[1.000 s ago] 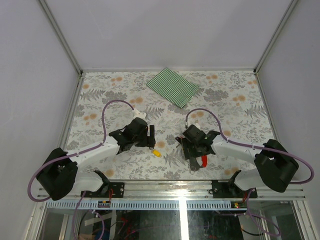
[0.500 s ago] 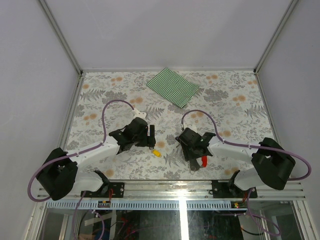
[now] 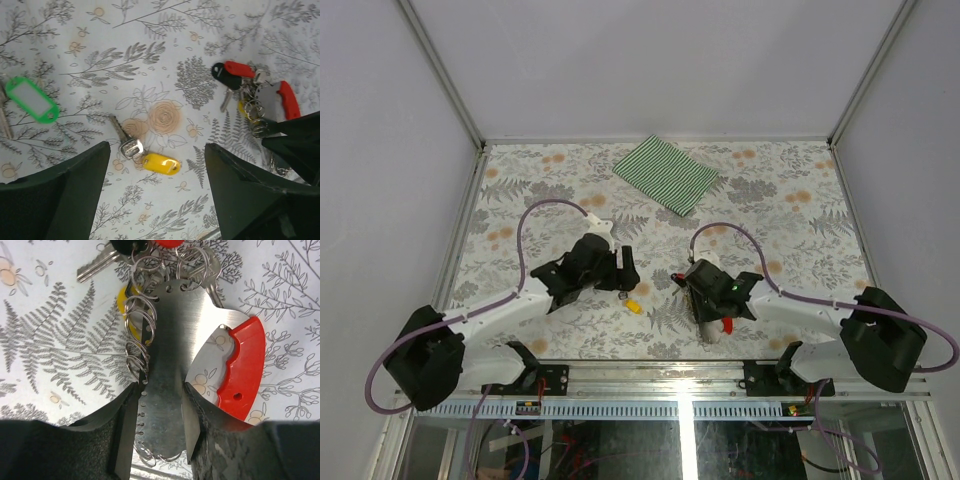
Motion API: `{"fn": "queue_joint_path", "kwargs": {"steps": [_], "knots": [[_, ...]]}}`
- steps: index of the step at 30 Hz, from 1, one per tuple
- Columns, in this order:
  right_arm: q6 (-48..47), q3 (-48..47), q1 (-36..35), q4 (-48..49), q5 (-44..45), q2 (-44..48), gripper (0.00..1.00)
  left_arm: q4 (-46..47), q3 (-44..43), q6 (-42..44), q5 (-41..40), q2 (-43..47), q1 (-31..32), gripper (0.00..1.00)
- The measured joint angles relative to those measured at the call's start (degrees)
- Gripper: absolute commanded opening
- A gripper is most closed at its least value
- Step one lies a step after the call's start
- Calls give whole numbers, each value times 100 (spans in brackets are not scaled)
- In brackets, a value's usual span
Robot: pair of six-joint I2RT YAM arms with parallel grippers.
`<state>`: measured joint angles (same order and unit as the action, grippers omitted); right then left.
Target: Put the keys on the keyring
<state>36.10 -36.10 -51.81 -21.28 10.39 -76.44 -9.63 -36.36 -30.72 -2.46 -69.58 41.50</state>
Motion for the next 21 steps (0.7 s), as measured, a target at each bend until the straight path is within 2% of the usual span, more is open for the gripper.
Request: {"fn": "queue_joint_path", "kwargs": {"steps": [11, 16, 21], "knots": [[166, 282, -2, 258, -422, 1027, 27, 1539, 654, -264, 977, 146, 0, 80], [203, 553, -2, 531, -540, 1196, 25, 2400, 717, -588, 1331, -122, 50, 81], [184, 837, -2, 737, -688, 1541, 23, 2839, 719, -662, 1521, -297, 129, 81]]}}
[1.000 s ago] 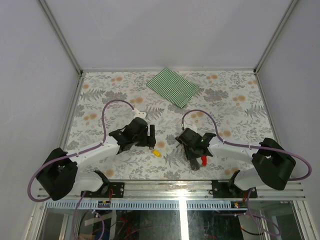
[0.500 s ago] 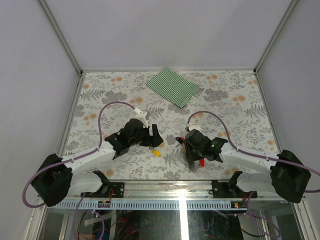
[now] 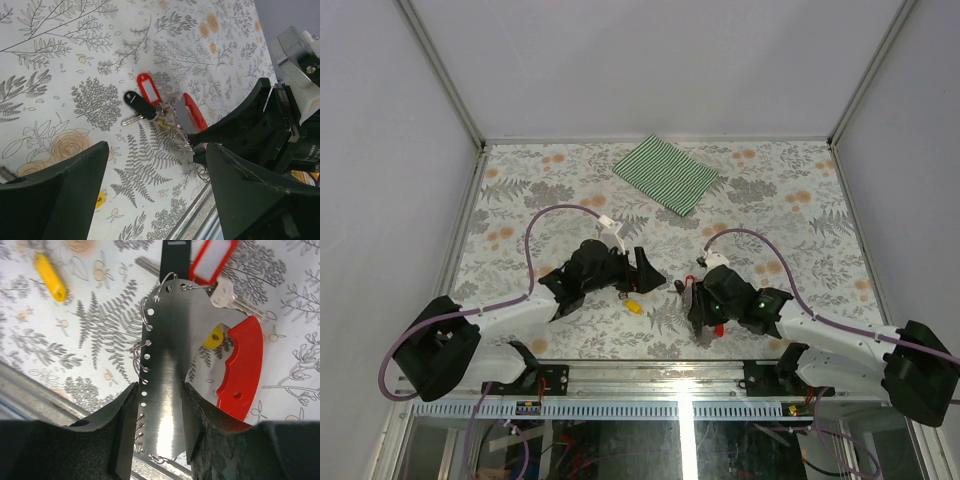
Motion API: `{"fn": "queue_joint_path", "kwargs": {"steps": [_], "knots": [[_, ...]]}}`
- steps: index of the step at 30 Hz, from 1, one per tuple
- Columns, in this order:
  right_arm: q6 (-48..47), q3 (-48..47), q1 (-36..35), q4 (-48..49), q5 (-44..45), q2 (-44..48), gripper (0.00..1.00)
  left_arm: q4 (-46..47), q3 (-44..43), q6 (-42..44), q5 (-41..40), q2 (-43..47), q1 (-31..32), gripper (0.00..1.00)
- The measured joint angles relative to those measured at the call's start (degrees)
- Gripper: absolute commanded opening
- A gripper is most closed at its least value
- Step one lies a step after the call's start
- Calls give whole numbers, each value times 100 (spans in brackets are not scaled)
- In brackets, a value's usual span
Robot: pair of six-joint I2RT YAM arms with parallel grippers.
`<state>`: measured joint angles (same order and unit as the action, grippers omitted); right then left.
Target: Put the keys on the keyring
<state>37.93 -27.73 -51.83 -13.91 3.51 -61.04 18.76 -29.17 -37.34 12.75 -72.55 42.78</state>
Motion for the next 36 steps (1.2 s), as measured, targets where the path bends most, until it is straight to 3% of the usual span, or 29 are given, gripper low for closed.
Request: {"fn": "queue_joint_path", "kwargs": {"steps": [15, 29, 36], "knots": [[-271, 225, 2, 1029, -807, 638, 23, 629, 114, -39, 492, -31, 15, 79], [-407, 225, 2, 1325, -927, 710, 21, 330, -424, -122, 271, -522, 350, 60], [-474, 225, 2, 1344, -925, 710, 21, 83, -529, -151, 225, -682, 424, 45]]}}
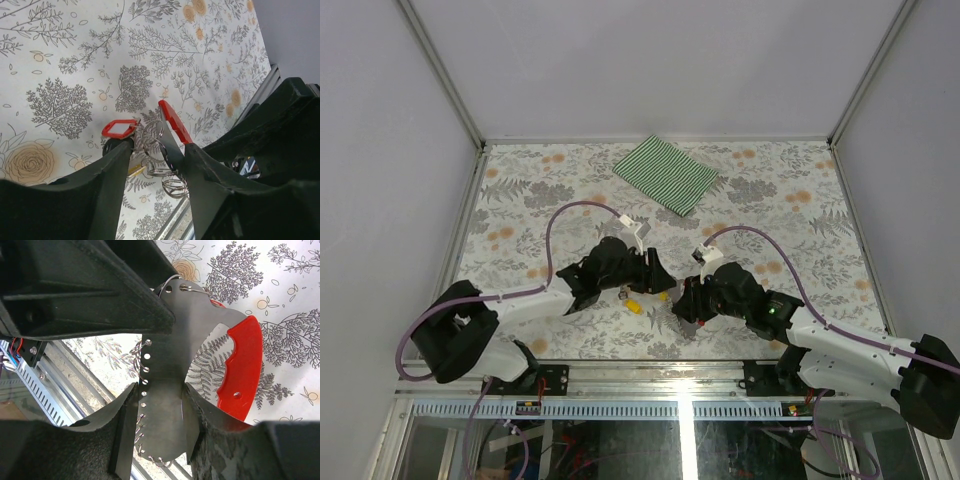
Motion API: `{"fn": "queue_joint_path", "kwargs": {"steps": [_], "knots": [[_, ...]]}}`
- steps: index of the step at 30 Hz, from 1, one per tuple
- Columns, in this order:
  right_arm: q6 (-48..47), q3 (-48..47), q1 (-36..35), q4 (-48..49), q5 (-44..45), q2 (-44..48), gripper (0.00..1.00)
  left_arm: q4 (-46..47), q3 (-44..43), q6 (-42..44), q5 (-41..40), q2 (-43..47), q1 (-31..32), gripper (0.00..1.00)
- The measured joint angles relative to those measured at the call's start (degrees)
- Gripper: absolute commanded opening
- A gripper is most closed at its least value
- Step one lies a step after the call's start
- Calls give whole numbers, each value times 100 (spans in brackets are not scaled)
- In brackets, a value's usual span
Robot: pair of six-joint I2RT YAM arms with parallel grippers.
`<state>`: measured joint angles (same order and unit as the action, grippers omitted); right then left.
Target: Put the keys on the keyring
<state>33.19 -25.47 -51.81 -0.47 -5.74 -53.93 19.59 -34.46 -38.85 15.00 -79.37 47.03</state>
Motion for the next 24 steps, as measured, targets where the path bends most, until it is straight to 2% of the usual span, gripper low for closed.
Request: {"fn": "queue_joint_path", "kwargs": {"steps": [8, 13, 17, 19, 21, 24], "knots": [[-85, 0, 0, 0, 2, -4, 21, -39, -164, -37, 2, -114, 94, 23], [-151, 0, 0, -13, 2, -4, 21, -39, -212, -101, 11, -146, 98, 4], [-216, -2, 0, -11, 31, -4, 24, -15, -297, -249, 28, -153, 120, 0], [-240, -4, 0, -26, 31, -4, 35, -24, -306, -278, 24, -153, 122, 0], [-269, -9, 0, -31, 48, -4, 53, -31, -306, -317, 20, -155, 122, 0], [-304, -52, 0, -33, 70, -2, 63, -83, -313, -398, -7, -155, 122, 0]]}}
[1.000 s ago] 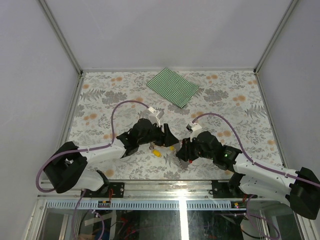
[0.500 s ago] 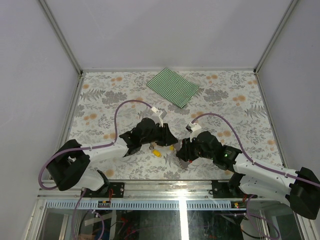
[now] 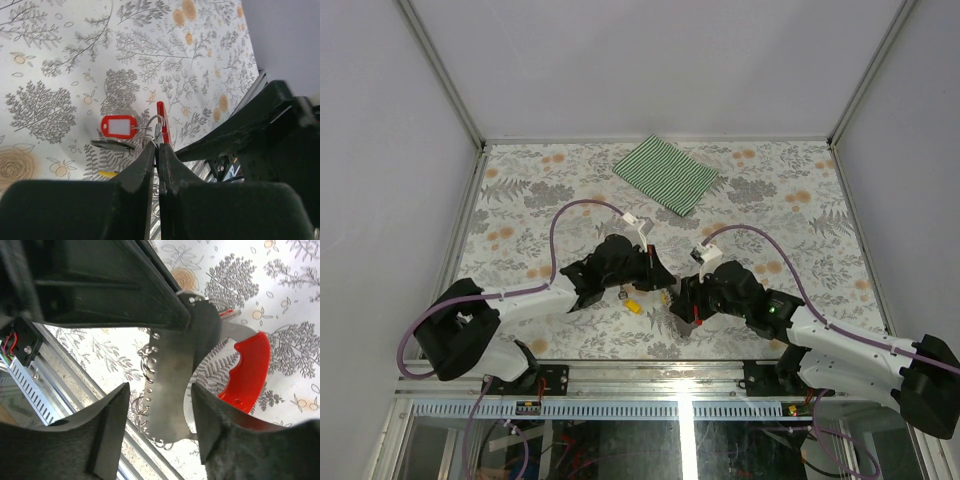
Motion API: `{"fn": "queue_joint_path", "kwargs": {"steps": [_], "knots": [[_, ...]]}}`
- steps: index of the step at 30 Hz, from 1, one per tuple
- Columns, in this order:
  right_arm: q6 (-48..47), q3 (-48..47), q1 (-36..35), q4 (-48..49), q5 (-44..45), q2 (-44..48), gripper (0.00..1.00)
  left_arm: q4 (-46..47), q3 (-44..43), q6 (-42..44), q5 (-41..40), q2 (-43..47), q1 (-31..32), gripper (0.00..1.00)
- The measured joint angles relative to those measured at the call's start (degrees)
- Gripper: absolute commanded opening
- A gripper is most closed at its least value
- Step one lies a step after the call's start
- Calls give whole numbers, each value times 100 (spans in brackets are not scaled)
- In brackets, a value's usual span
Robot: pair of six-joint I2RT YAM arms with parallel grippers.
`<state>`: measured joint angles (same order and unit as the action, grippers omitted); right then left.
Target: Put the keys on the keyring
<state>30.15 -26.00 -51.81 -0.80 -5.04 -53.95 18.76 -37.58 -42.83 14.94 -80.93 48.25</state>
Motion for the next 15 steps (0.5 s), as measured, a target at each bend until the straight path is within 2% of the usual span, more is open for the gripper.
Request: {"fn": "queue_joint_path", "kwargs": {"steps": [4, 15], "knots": [[-33, -92, 0, 107, 13, 2, 66, -249, 0, -83, -98, 17, 2, 0], [-15, -103, 0, 201, -2, -2, 67, -592, -68, -188, -422, 343, 2, 0]]}}
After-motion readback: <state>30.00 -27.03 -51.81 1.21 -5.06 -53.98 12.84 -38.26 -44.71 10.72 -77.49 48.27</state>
